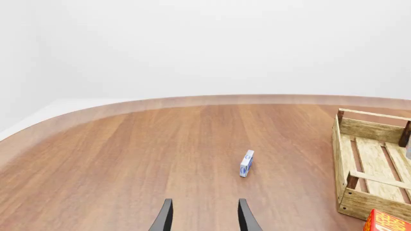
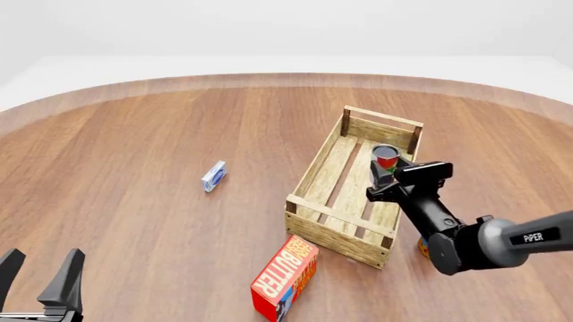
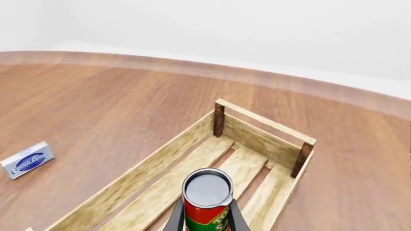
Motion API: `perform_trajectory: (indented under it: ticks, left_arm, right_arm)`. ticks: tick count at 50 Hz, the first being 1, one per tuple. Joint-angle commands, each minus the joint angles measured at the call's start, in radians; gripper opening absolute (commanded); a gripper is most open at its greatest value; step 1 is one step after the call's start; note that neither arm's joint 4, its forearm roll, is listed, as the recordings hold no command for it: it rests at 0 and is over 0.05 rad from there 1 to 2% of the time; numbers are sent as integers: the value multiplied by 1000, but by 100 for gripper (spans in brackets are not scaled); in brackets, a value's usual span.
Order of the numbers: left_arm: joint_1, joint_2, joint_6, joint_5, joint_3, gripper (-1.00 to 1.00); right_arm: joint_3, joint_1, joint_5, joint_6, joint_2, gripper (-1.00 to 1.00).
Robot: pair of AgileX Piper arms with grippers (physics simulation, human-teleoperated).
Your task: Pick up the tomato sauce, and put it in the wooden tray.
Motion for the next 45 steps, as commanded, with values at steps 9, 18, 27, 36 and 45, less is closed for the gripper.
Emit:
perform_trajectory:
  ticks: [9,18,27,36,45]
  left_arm:
    - [0,0,0,0,0,100]
    - [0,0,0,0,0,100]
    - [0,0,0,0,0,100]
    - [0,0,0,0,0,100]
    - [0,0,0,0,0,100]
  right_arm:
    - [-17,0,-38,-2,36,-100]
    - [-9,-7,-91,-6,65,-100]
    - [-7,-5,-138,-2,96,-100]
    - [0,-13,-194,-3,116,-100]
    - [-24,-12,-217,16,156,-100]
